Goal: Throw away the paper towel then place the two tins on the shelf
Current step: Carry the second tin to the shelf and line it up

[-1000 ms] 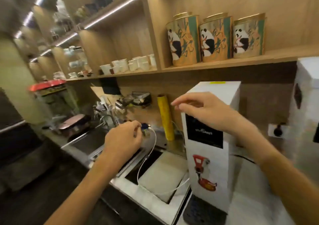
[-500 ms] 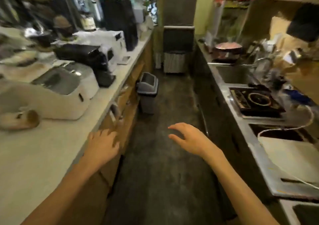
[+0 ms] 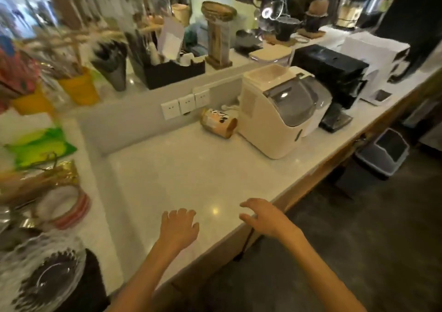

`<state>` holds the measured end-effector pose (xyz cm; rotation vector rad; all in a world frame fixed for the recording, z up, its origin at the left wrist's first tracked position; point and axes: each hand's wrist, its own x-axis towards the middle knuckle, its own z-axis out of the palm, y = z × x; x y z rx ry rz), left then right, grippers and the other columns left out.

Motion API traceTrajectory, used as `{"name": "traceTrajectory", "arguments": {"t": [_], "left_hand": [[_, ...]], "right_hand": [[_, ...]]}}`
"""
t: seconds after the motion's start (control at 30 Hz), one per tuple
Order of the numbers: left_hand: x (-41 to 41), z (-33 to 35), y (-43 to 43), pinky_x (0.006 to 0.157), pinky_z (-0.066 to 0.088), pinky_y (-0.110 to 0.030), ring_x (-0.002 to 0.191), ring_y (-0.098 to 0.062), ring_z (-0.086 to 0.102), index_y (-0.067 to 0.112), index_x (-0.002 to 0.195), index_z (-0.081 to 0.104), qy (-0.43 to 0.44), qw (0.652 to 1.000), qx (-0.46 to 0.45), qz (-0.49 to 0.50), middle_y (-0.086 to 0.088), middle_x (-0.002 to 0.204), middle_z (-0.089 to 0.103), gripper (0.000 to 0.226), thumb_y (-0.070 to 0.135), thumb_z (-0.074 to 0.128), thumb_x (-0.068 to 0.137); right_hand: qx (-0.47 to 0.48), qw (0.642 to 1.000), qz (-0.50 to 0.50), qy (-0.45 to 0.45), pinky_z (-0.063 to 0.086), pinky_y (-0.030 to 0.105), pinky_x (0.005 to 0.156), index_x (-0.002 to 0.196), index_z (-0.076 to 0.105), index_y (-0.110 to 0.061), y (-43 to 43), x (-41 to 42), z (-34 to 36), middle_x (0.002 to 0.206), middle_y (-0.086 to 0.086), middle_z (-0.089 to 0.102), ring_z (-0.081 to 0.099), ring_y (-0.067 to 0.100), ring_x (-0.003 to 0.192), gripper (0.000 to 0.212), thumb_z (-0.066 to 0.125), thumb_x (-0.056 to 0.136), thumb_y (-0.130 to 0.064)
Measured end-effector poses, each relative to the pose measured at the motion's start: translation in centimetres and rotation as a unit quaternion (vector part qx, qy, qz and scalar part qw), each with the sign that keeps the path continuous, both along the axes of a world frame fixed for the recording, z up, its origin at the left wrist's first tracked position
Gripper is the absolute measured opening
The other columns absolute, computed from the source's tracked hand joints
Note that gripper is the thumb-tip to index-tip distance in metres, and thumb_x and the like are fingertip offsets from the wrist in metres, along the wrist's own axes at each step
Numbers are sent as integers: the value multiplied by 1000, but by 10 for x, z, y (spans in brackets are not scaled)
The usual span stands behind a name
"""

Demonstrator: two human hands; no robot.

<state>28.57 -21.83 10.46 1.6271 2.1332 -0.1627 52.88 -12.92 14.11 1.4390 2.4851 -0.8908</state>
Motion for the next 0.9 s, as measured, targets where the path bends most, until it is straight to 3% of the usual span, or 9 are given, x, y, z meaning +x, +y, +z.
{"name": "traceTrajectory", "arguments": {"t": [0.13, 0.4, 0.53, 0.73, 0.9], "left_hand": [[-6, 7, 24, 116, 28, -45, 134, -24, 50, 26, 144, 46, -7, 999, 32, 30, -2, 148, 51, 48, 44, 40, 100], [-30, -2, 143, 105, 42, -35, 127, -25, 56, 25, 143, 48, -77, 984, 27, 156, -3, 143, 57, 47, 41, 42, 99], [-36, -3, 233, 102, 44, -33, 128, -22, 56, 22, 142, 49, -127, 967, 56, 215, -3, 143, 57, 46, 38, 44, 99], [-31, -27, 354, 103, 43, -32, 127, -25, 55, 18, 144, 47, -253, 914, 68, 310, -8, 142, 56, 47, 36, 47, 100], [-30, -60, 413, 106, 46, -37, 122, -26, 58, 16, 148, 38, -352, 855, 27, 381, -10, 138, 58, 53, 36, 48, 100]], "right_hand": [[32, 999, -1, 14, 29, 36, 117, 144, 49, -26, 50, -21, 12, 155, -1, 43, 36, 18, 144, 49, 45, 100, -48], [47, 997, 46, 38, 39, 35, 110, 134, 59, -24, 233, -84, 8, 144, 0, 56, 50, 20, 133, 41, 50, 99, -43], [26, 997, 30, 73, 47, 36, 95, 128, 62, -17, 332, -115, 3, 130, 12, 65, 60, 30, 116, 33, 49, 100, -29], [-19, 991, -61, 114, 50, 35, 87, 135, 57, -18, 443, -157, -39, 129, 10, 67, 63, 27, 112, 43, 45, 100, -40], [-69, 988, -97, 100, 48, 47, 100, 130, 56, -14, 498, -189, -85, 128, 14, 65, 60, 33, 115, 51, 32, 101, -49]]}}
